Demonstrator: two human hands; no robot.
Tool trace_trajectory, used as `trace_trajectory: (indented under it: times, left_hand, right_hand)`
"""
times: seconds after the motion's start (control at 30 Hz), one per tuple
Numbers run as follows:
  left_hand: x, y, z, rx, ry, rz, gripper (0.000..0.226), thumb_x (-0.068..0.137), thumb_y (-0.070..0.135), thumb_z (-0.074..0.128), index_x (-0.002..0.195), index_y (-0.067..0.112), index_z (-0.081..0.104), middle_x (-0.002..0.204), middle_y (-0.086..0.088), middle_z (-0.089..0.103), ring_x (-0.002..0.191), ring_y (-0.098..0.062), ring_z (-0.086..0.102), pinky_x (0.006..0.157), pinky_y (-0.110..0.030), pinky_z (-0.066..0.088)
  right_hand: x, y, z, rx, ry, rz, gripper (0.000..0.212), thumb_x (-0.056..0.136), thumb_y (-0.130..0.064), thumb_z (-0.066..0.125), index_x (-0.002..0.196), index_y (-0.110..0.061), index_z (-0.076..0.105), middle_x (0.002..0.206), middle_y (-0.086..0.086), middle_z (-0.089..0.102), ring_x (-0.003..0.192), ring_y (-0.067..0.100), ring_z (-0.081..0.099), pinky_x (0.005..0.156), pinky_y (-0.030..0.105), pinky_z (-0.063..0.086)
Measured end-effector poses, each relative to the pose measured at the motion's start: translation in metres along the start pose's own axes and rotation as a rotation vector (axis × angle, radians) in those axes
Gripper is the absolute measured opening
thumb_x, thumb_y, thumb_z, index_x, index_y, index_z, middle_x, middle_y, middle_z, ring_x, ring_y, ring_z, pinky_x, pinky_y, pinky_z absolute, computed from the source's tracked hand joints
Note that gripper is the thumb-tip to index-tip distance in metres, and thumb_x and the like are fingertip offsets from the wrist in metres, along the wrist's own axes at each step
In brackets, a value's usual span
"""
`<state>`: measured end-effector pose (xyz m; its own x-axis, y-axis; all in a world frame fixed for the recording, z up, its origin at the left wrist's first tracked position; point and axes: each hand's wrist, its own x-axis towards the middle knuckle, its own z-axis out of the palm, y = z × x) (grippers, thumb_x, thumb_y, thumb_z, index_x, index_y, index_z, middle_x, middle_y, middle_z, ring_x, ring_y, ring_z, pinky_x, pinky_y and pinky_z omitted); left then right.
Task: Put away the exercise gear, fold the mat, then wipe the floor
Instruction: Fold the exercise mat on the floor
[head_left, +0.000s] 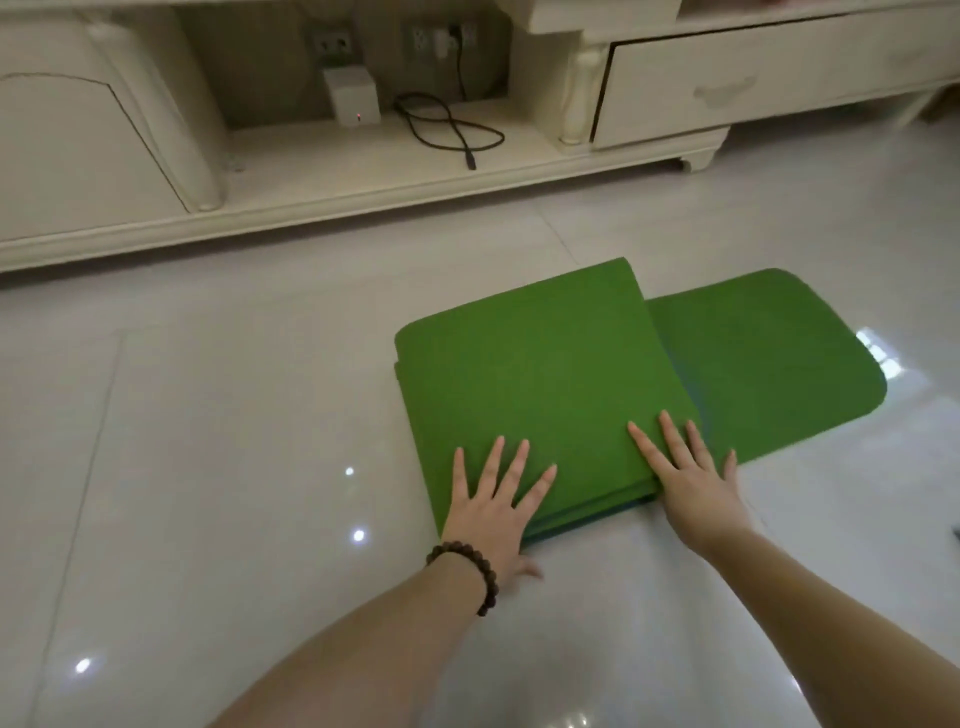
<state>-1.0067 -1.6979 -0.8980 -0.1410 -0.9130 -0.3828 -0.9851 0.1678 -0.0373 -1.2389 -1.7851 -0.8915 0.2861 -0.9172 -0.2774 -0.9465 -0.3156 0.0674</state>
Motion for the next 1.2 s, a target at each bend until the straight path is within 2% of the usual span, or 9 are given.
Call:
trace_trajectory:
  times: [0.07,0.13,0.23,0.33,0.5,0.6,0.87,1.03,1.2]
  left_hand:
    - [0.001,0.0,0.005,0.039,0.011,-0.002,0.114,0.077,0.075,0.051,0.142,0.035,-0.033,0.146,-0.007,-0.042,0.135,-0.039,-0.037,0.101,-0.073,-0.018]
    - [0.0,0.0,0.006,0.066,0.034,0.003,0.107,0.083,0.07,0.048,0.142,0.033,-0.033,0.149,-0.01,-0.039,0.135,-0.043,-0.035,0.099,-0.075,-0.018]
    - [-0.002,0.004,0.005,0.114,0.069,-0.01,0.09,0.098,0.044,0.042,0.138,0.027,-0.037,0.153,-0.018,-0.031,0.133,-0.053,-0.03,0.095,-0.079,-0.013]
    - [-0.004,0.013,-0.005,0.129,0.062,-0.03,0.084,0.1,0.018,0.039,0.141,0.025,-0.034,0.151,-0.024,-0.029,0.133,-0.058,-0.024,0.094,-0.082,-0.009]
    - [-0.01,0.01,-0.018,0.131,0.028,-0.005,0.077,0.1,0.015,0.035,0.147,0.022,-0.025,0.153,-0.028,-0.021,0.137,-0.057,-0.016,0.099,-0.081,-0.001]
    - [-0.015,-0.001,-0.035,0.135,-0.039,0.04,0.083,0.095,0.001,0.038,0.149,0.024,-0.022,0.154,-0.026,-0.02,0.138,-0.054,-0.016,0.102,-0.078,0.001]
    - [-0.057,-0.074,-0.08,0.177,-0.053,0.056,0.095,0.086,-0.015,0.04,0.15,0.026,-0.018,0.158,-0.02,-0.014,0.143,-0.047,-0.01,0.107,-0.074,0.006]
    - [-0.119,-0.14,-0.073,0.233,-0.074,0.017,0.095,0.088,-0.013,0.041,0.149,0.026,-0.021,0.158,-0.02,-0.015,0.144,-0.045,-0.01,0.109,-0.072,0.007]
    - [-0.192,-0.21,-0.042,0.183,-0.143,-0.125,0.098,0.091,-0.008,0.044,0.144,0.029,-0.03,0.157,-0.015,-0.021,0.144,-0.041,-0.015,0.112,-0.067,0.006]
  right_hand:
    - [0.001,0.001,0.004,0.01,-0.006,-0.005,0.089,0.096,-0.032,0.043,0.127,-0.048,-0.039,0.153,-0.003,-0.031,0.144,0.028,-0.02,0.113,0.064,0.004]
    - [0.001,0.005,0.007,0.006,-0.017,-0.044,0.092,0.084,-0.07,0.039,0.129,-0.047,-0.038,0.149,-0.003,-0.036,0.143,0.028,-0.023,0.11,0.066,0.002]
    - [0.002,0.008,0.01,-0.005,-0.036,-0.077,0.105,0.065,-0.087,0.034,0.134,-0.047,-0.034,0.147,-0.002,-0.039,0.141,0.027,-0.027,0.108,0.067,0.001]
    - [0.002,0.004,0.011,0.007,-0.003,-0.067,0.107,0.071,-0.081,0.045,0.135,-0.046,-0.033,0.149,-0.001,-0.035,0.143,0.03,-0.022,0.108,0.068,0.002]
    - [0.001,-0.007,0.005,0.005,0.049,-0.028,0.1,0.091,-0.04,0.055,0.133,-0.043,-0.037,0.157,0.0,-0.024,0.145,0.031,-0.016,0.109,0.069,0.008]
    - [-0.003,-0.014,-0.001,0.049,0.028,-0.024,0.097,0.094,-0.02,0.05,0.132,-0.046,-0.035,0.157,-0.003,-0.024,0.145,0.032,-0.015,0.11,0.066,0.013]
    - [-0.021,-0.082,-0.029,0.159,0.061,-0.101,0.076,0.098,-0.02,0.043,0.147,-0.04,-0.011,0.16,0.001,-0.009,0.145,0.037,-0.004,0.115,0.057,0.016]
    - [-0.036,-0.166,-0.042,0.217,0.057,-0.187,0.076,0.098,-0.019,0.044,0.147,-0.042,-0.009,0.16,-0.002,-0.009,0.146,0.036,-0.004,0.115,0.055,0.018]
    - [-0.047,-0.26,-0.047,0.171,0.075,-0.358,0.074,0.099,-0.022,0.041,0.147,-0.043,-0.011,0.16,-0.002,-0.01,0.146,0.036,-0.005,0.114,0.057,0.018]
